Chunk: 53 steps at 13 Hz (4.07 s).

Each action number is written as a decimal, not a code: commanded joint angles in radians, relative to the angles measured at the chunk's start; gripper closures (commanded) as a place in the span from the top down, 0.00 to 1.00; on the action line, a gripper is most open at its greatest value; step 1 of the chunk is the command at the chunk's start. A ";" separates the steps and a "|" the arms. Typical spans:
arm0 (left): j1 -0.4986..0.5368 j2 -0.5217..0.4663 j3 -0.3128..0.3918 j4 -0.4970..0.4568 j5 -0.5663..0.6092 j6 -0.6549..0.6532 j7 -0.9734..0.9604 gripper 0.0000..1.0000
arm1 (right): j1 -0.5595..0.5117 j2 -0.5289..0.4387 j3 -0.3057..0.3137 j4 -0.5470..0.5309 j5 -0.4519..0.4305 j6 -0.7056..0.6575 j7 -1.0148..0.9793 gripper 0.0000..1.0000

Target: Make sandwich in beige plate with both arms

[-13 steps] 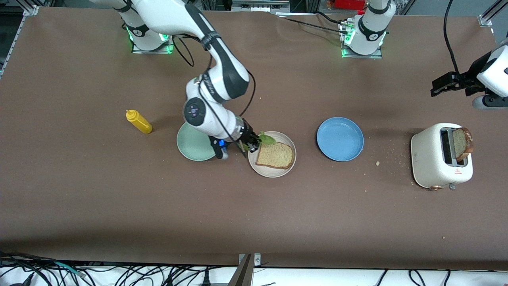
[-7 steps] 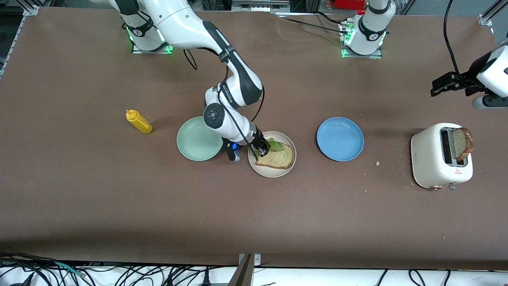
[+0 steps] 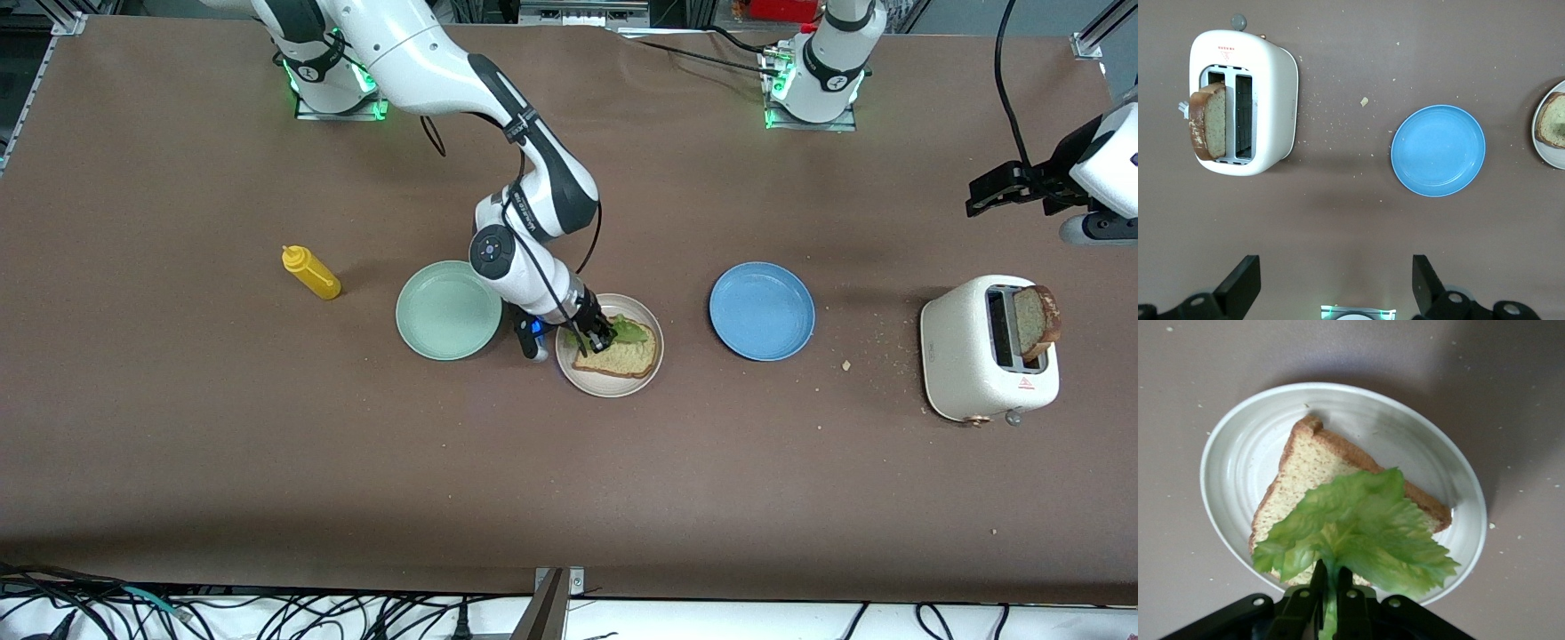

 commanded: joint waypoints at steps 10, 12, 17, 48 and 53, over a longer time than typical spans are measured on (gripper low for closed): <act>0.143 0.055 0.003 -0.055 0.083 0.152 0.015 1.00 | -0.017 0.018 0.003 0.059 0.024 -0.002 0.033 0.98; 0.177 0.069 0.003 -0.111 0.083 0.261 0.128 1.00 | -0.017 -0.001 -0.011 0.059 0.017 -0.052 0.032 0.98; 0.264 0.181 0.003 -0.104 0.091 0.393 0.324 1.00 | -0.012 -0.146 -0.192 0.057 -0.018 -0.426 -0.104 0.99; 0.266 0.451 -0.162 0.254 -0.530 -0.119 0.302 0.00 | -0.789 -0.524 0.193 0.100 -0.733 -1.036 -1.295 0.99; 0.194 0.517 -0.165 0.252 -0.728 -0.116 0.295 0.00 | -0.849 -0.672 0.239 -0.134 -0.801 -0.872 -1.329 0.99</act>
